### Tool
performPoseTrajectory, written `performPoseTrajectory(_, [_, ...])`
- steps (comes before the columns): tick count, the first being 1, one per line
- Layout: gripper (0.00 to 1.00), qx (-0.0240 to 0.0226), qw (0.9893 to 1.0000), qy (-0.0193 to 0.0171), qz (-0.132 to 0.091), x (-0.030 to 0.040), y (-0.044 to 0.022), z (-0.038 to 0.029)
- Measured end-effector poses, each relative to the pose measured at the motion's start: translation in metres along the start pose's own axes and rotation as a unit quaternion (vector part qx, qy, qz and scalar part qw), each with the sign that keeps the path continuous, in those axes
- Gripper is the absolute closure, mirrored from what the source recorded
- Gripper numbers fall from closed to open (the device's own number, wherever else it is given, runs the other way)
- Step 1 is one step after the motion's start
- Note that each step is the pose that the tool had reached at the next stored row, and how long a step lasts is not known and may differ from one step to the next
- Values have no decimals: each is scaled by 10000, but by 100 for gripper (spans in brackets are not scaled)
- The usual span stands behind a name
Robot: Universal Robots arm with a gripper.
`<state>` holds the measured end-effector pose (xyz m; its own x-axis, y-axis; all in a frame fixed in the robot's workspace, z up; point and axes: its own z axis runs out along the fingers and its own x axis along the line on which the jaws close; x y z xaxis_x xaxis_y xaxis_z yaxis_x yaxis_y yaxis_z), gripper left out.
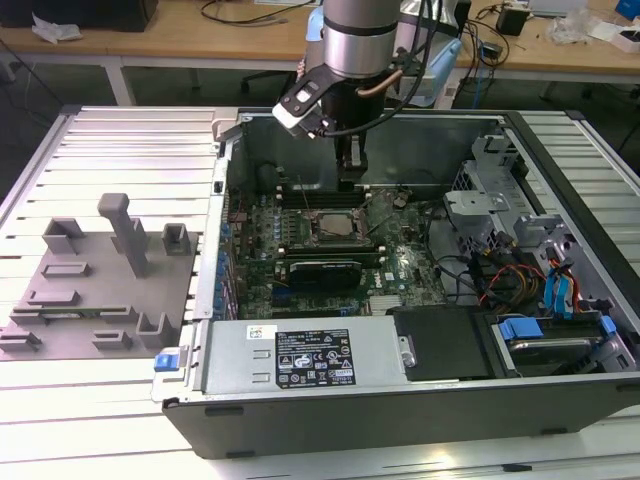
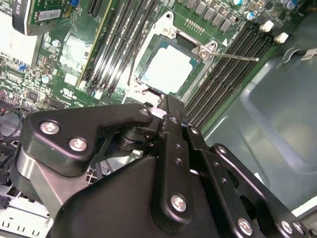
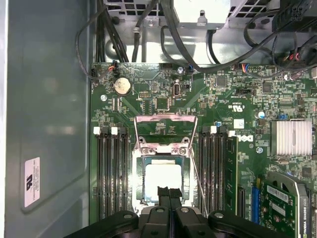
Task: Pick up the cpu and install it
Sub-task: 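Close the cpu cover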
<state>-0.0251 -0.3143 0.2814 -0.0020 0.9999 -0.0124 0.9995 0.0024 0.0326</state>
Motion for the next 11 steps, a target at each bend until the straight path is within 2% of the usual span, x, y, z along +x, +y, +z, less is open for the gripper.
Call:
performPoseTrajectory(5, [89,1,10000,-1,1,0,93,2])
performPoseTrajectory(7, [89,1,10000,-1,0,-1,151,4])
performPoseTrajectory(8, [89,1,10000,-1,1,-1,186,5])
performPoseTrajectory(10, [89,1,10000,-1,1,-1,301,9])
performPoseTrajectory(11, [89,1,10000,-1,1,-1,380,11])
